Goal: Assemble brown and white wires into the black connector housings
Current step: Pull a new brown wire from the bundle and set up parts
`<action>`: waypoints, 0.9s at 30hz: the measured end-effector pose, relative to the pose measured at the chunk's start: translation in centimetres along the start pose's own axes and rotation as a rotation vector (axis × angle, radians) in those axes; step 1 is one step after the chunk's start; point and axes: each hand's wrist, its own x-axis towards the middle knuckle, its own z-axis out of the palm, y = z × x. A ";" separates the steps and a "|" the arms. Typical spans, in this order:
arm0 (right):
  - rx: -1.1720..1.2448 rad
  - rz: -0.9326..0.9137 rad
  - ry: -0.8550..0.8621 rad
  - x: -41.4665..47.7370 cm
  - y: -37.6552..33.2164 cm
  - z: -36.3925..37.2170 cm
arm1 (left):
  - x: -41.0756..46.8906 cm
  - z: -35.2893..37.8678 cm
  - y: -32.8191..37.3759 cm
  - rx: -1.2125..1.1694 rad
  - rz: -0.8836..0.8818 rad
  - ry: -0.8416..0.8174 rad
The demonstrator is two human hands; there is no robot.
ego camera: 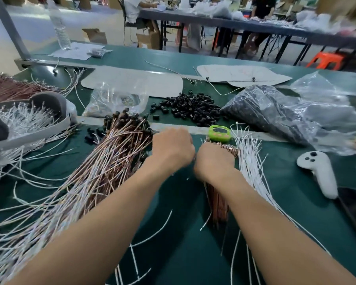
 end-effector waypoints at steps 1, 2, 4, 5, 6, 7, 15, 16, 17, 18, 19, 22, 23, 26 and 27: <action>0.015 0.019 -0.005 0.2 0.2 0.2 | -0.1 0.4 0.1 -0.003 -0.010 -0.013; 0.031 0.036 -0.006 0.5 0.4 0.4 | -0.2 0.7 0.1 -0.012 -0.027 -0.026; 0.103 0.081 0.008 1.1 1.1 0.5 | -0.2 1.0 -0.3 -0.067 -0.076 -0.051; 0.163 0.105 0.021 1.3 1.5 0.5 | -0.3 1.0 -0.6 -0.117 -0.100 -0.077; 0.243 0.127 0.039 1.5 1.9 0.3 | -0.5 0.9 -0.9 -0.201 -0.115 -0.115; 0.357 0.138 0.064 1.8 2.2 0.1 | -0.5 0.9 -1.1 -0.339 -0.111 -0.174; 1.365 0.182 0.257 4.1 2.9 -0.4 | 0.3 0.3 -1.0 -1.040 -0.100 -0.486; 1.375 0.156 0.233 4.4 2.9 0.0 | 0.8 0.4 -1.1 -0.977 -0.077 -0.470; 1.365 0.108 0.190 4.4 2.8 0.5 | 1.1 0.2 -1.3 -0.903 -0.049 -0.443; 1.348 0.063 0.149 4.4 2.5 1.0 | 1.5 0.1 -1.3 -0.826 -0.013 -0.413; 1.350 0.034 0.128 4.3 2.4 1.4 | 1.9 0.0 -1.2 -0.764 0.013 -0.392; 1.513 0.055 0.145 4.8 2.6 2.0 | 3.5 -0.5 -1.6 -0.647 0.024 -0.379; 1.596 0.087 0.135 5.0 2.7 2.0 | 4.1 -0.6 -1.9 -0.590 0.014 -0.336; 1.746 0.107 0.008 5.2 2.5 2.0 | 6.4 -0.5 -2.2 -0.479 -0.010 -0.055; 1.754 0.089 -0.032 5.2 2.3 2.1 | 7.3 -0.3 -1.8 -0.481 -0.006 -0.005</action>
